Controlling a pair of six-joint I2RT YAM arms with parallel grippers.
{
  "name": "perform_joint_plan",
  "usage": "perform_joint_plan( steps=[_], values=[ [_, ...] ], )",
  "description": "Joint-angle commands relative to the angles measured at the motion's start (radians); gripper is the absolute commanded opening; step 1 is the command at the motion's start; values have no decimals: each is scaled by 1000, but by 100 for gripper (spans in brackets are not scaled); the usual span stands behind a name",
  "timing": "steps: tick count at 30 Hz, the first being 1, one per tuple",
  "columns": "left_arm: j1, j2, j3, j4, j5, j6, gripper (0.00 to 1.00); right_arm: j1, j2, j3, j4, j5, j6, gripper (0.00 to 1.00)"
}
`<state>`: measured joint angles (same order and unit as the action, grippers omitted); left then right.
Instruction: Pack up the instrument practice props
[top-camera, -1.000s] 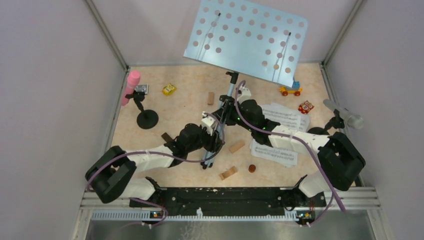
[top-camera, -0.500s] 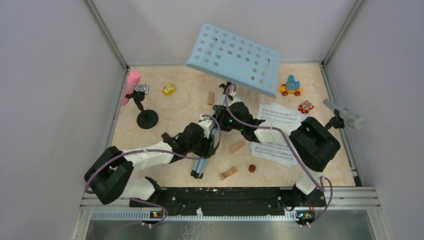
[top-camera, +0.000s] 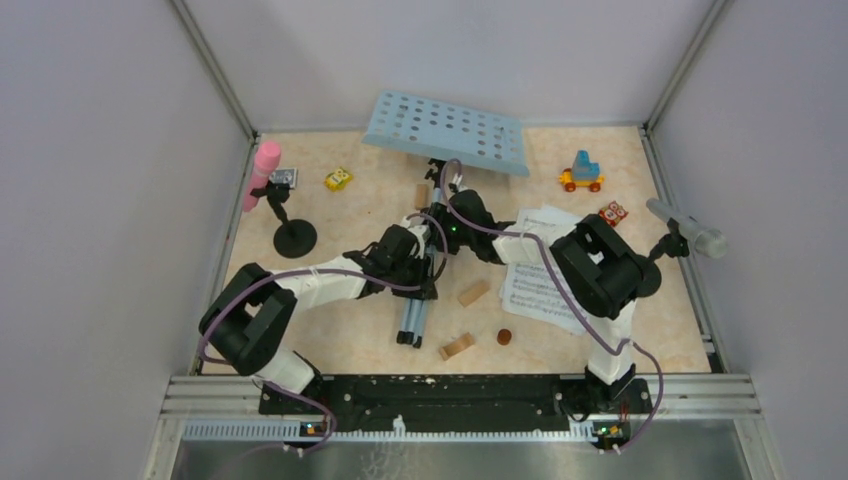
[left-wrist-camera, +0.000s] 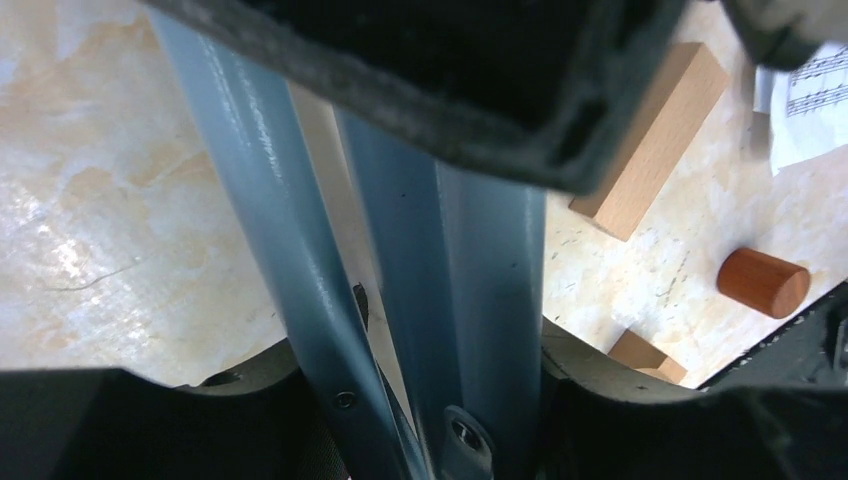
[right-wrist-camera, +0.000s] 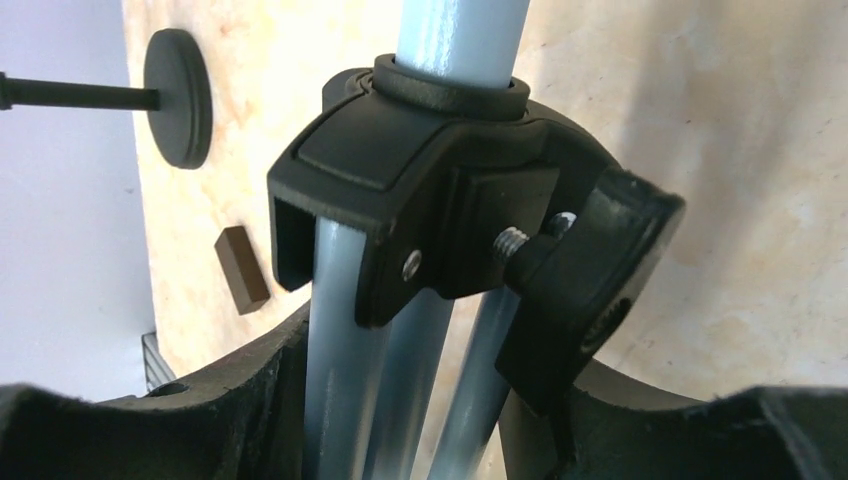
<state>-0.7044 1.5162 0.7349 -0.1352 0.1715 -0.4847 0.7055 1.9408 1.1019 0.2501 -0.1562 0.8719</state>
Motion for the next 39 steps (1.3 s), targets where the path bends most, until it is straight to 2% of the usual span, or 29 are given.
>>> perform_joint_plan(
  steps=[1,4,11,16,19,24,29,32,34,37,39],
  values=[
    [-5,27,79,83,26,161,6,-32,16,70,0,189,-257,27],
    [30,62,104,71,43,167,6,-38,-13,57,-25,202,-294,47],
    [84,138,171,46,62,211,7,-43,-121,23,-112,217,-441,79],
    [141,177,204,46,78,215,8,-45,-210,-4,-195,214,-529,85],
    [175,198,227,25,76,228,13,-46,-318,-58,-216,238,-541,85],
    [239,185,229,17,49,230,33,-57,-505,-59,-479,352,-505,86],
    [273,161,207,37,35,223,43,-76,-639,-91,-635,446,-489,87],
    [278,150,207,28,28,217,59,-85,-726,-118,-724,545,-426,90],
    [279,131,199,30,13,207,74,-92,-792,-149,-778,605,-345,95],
    [282,99,187,30,0,194,98,-99,-892,-233,-788,666,-279,96],
    [284,72,185,23,-3,192,99,-105,-953,-287,-791,723,-221,96]
  ],
)
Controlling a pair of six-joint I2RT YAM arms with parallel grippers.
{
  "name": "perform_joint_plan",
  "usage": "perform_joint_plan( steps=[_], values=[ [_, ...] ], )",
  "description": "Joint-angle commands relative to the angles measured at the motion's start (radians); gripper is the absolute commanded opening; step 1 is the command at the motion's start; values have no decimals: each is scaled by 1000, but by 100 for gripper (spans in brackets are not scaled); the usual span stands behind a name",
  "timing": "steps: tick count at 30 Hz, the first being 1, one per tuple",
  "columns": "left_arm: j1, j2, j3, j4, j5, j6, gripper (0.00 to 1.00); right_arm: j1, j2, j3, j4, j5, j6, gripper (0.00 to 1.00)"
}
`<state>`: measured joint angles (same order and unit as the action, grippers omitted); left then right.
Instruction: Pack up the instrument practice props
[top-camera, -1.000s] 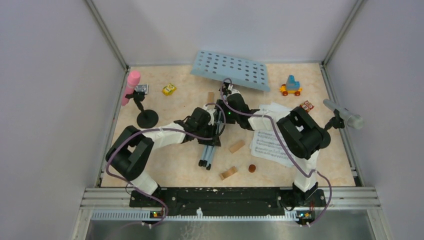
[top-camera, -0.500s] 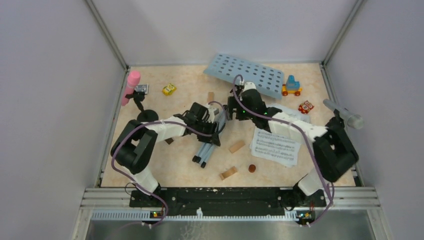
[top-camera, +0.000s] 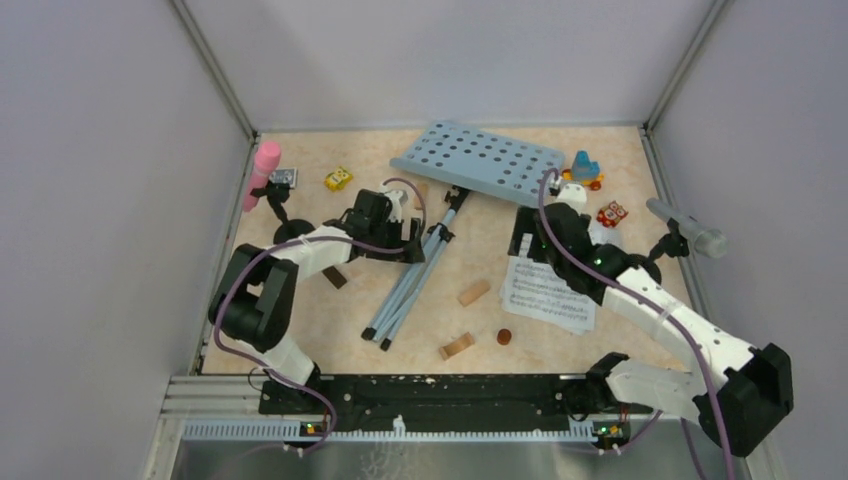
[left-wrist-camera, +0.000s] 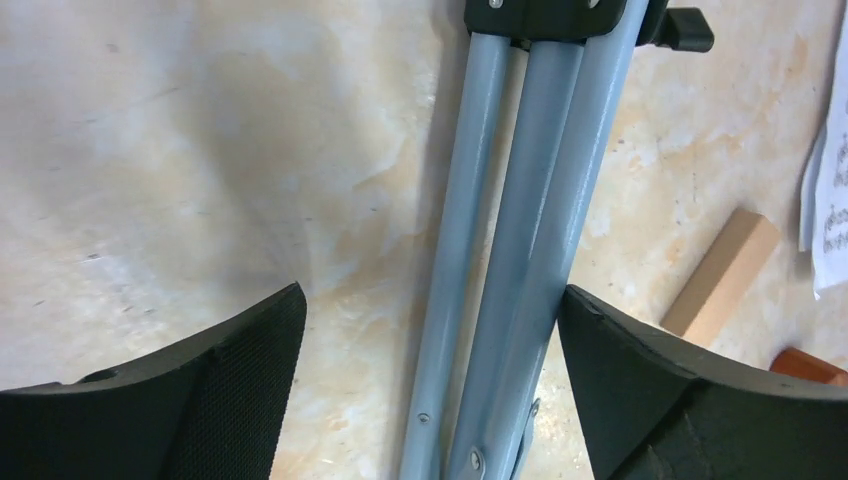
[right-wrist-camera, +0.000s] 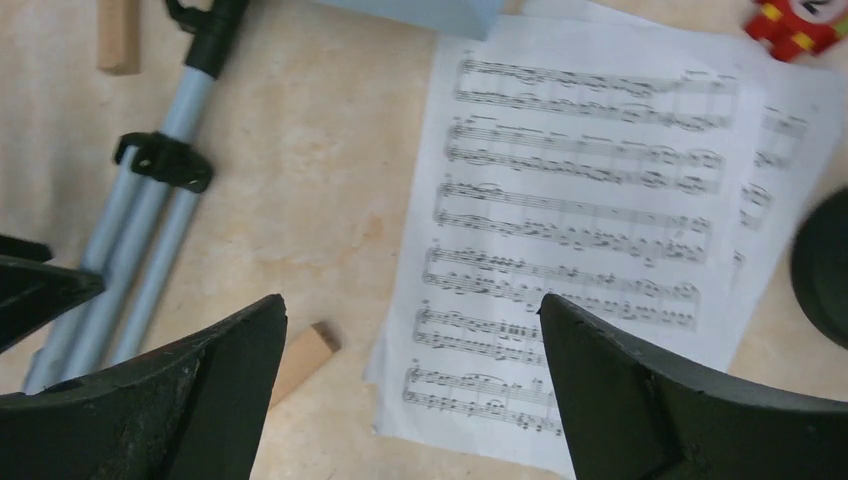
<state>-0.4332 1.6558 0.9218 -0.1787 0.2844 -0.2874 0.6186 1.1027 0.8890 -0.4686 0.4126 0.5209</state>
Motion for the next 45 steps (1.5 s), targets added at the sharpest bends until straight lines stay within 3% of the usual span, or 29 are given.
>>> perform_joint_plan(
  steps=[1,11,18,22,24,27,30,34,38,41,45],
  values=[
    [13,-83,1,58,-116,-6,99,-22,-147,-97,-82,196,163,96],
    [16,-378,23,-23,-153,-8,99,-65,-241,-216,-195,606,462,95],
    [16,-587,-40,-19,-21,34,99,-89,-236,-251,-206,902,609,93],
    [16,-684,-88,-17,50,78,99,-210,-208,-264,-222,954,652,92],
    [16,-719,-103,-35,58,97,99,-295,-214,-298,-114,916,549,92],
    [16,-757,-126,-49,66,122,99,-401,-272,-414,270,802,197,91],
    [17,-788,-148,-50,72,137,99,-504,-300,-473,504,707,17,88],
    [16,-815,-178,-31,73,149,99,-627,-237,-468,645,603,-99,83],
    [16,-831,-208,-9,71,151,99,-683,-149,-456,734,561,-105,77],
    [16,-842,-215,-13,62,169,99,-688,-90,-457,844,583,-165,64],
    [17,-859,-217,-24,45,188,99,-691,-43,-435,851,582,-170,41]
  ],
)
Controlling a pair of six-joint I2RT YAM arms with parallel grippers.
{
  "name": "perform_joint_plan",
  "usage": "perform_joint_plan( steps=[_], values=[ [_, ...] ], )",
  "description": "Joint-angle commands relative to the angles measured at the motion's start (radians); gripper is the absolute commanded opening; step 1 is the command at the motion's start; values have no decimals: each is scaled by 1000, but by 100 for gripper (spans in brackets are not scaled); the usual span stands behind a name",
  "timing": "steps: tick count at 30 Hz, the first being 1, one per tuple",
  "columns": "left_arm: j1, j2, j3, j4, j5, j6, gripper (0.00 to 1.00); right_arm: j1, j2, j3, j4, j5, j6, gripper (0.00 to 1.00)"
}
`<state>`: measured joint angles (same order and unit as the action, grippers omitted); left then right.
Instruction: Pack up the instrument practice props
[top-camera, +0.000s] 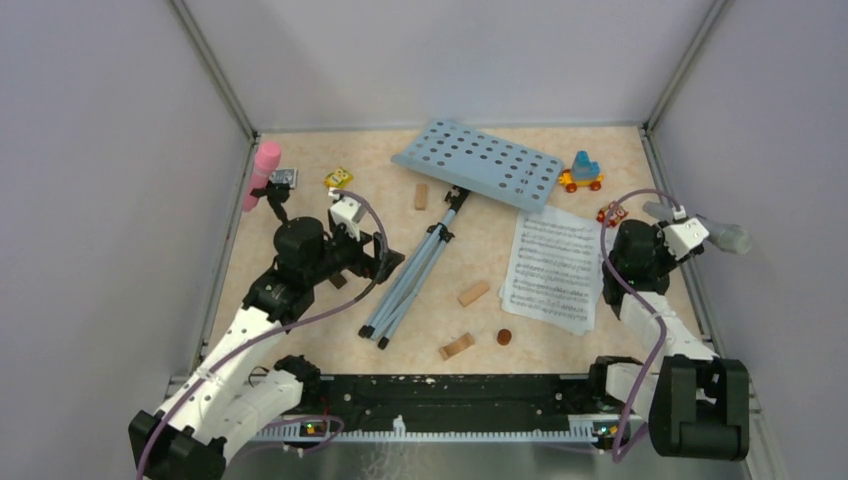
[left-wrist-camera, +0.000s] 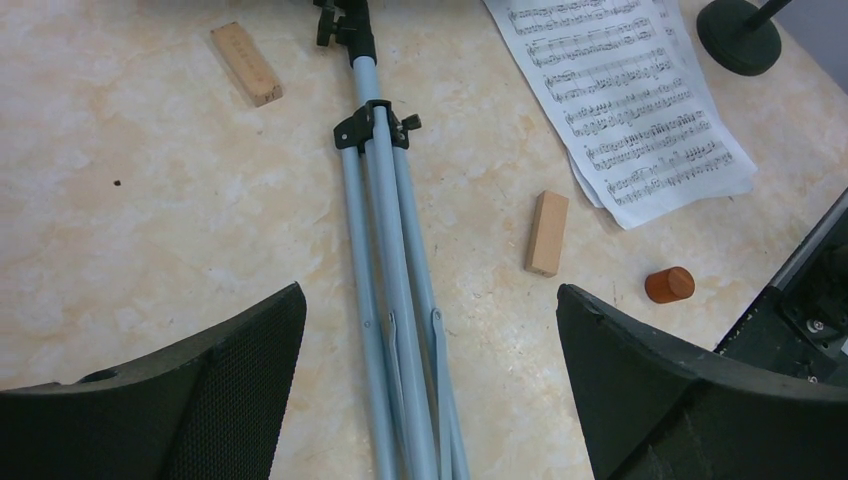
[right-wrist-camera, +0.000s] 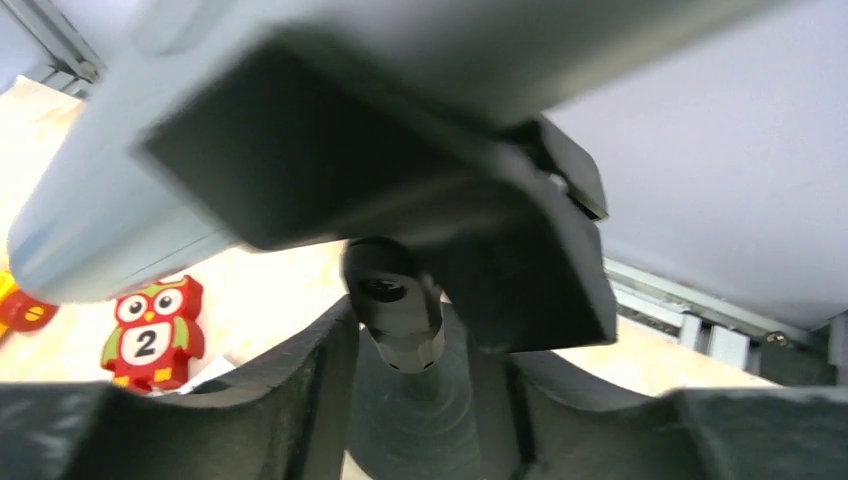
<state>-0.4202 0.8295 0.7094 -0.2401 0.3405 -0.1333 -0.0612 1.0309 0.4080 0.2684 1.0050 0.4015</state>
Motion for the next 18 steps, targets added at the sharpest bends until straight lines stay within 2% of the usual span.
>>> perform_joint_plan(
  steps=[1,4,7,18],
  values=[
    [3,-35,-5,40,-8,35,99,-11,27,43,118,-15,-52,34],
    [3,-37,-7,40,-10,41,99,-11,4,22,137,-14,-65,12],
    [3,-38,-7,35,-9,43,99,-11,-32,16,137,-11,-75,0],
    [3,-40,-7,17,-29,58,99,-10,-160,148,27,-16,-207,0]
  ],
)
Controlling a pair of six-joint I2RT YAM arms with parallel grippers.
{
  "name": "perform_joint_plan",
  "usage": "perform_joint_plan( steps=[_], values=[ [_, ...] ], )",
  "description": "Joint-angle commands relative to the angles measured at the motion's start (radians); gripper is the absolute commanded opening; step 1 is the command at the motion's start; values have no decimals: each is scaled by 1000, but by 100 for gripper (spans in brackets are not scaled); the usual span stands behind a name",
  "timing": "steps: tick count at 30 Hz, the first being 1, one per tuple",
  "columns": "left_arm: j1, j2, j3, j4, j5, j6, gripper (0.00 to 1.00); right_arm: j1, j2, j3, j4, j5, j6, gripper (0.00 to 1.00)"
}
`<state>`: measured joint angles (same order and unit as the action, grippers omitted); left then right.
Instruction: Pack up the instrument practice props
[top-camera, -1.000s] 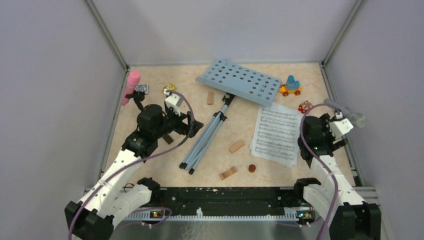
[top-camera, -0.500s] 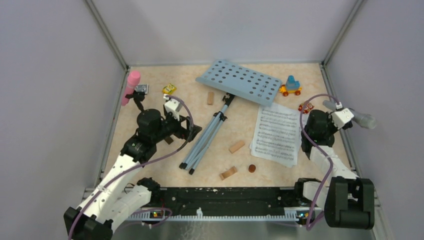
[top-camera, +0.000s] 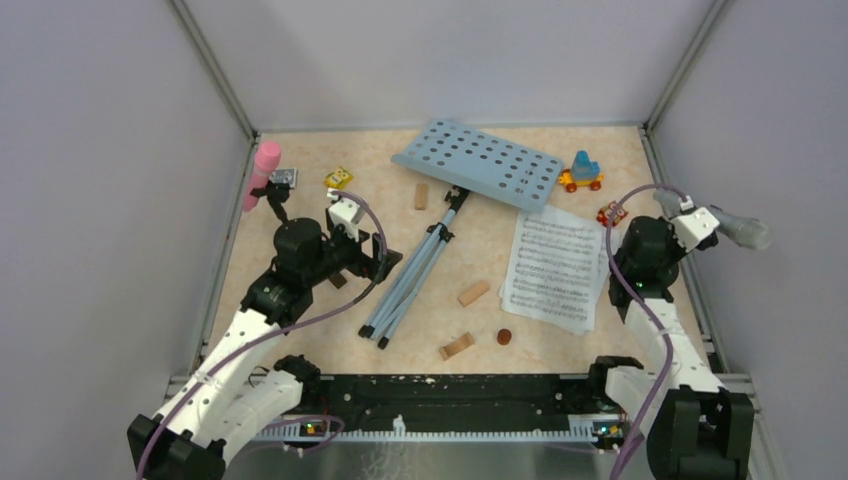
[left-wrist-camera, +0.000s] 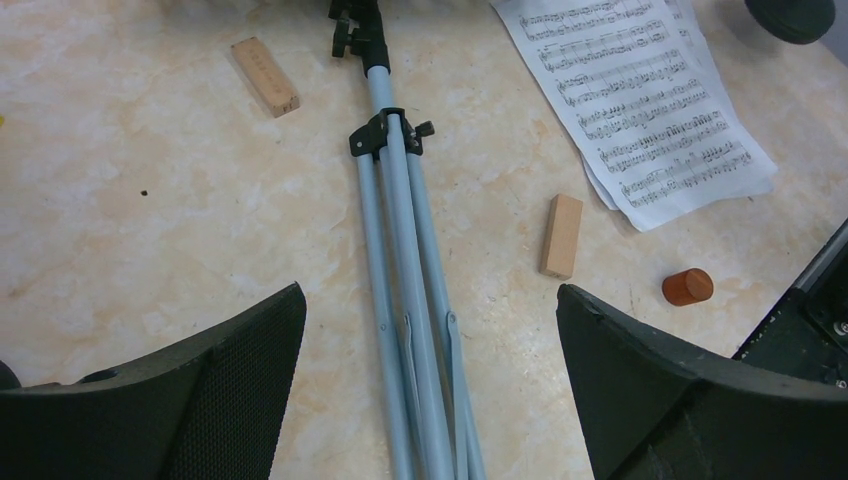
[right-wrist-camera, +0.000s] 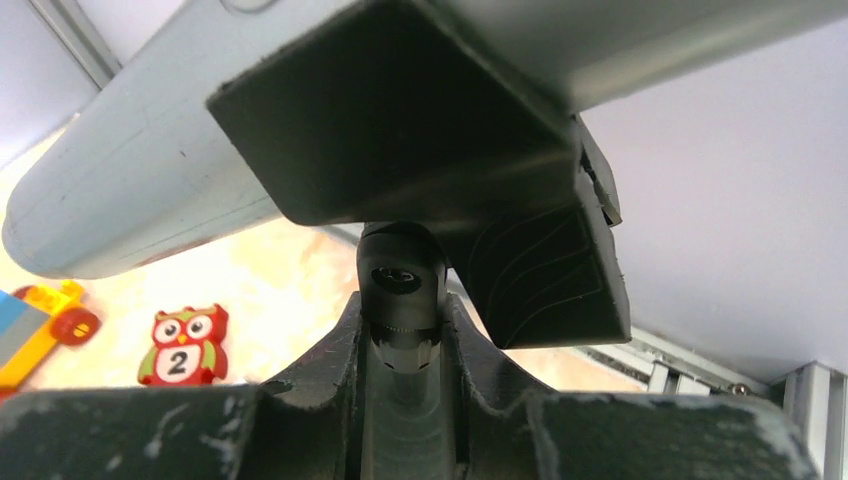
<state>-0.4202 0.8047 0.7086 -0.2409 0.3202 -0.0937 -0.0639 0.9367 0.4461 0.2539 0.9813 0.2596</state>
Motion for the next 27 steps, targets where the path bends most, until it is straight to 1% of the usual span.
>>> perform_joint_plan(
  steps=[1,3,5,7,11,13,17,19,22,25,27],
  values=[
    [3,-14,-7,17,-8,20,99,-7,-80,119,25,-7,-74,0],
    [3,-15,-7,16,-6,20,99,11,-103,122,14,-25,-87,0],
    [3,-15,-6,16,-7,20,99,54,-125,113,38,-25,-121,0],
    [3,-14,-7,15,-7,19,99,141,-137,111,41,-30,-145,0],
    [3,-15,-7,12,-10,18,99,364,-139,119,31,-14,-170,0],
    [3,-16,-6,9,-13,18,99,514,-139,121,24,16,-169,0],
    [3,-16,-8,5,-10,16,99,761,-132,114,31,36,-118,0],
    [3,-16,-5,4,-10,19,99,881,-101,121,50,41,-102,0],
    [3,-20,1,-5,-14,42,99,1044,-11,157,67,42,-90,0],
    [2,-34,1,-14,-58,42,99,1147,92,191,103,28,-96,0],
    [2,-51,0,-18,-95,42,99,1183,163,191,192,6,-127,0]
  ],
)
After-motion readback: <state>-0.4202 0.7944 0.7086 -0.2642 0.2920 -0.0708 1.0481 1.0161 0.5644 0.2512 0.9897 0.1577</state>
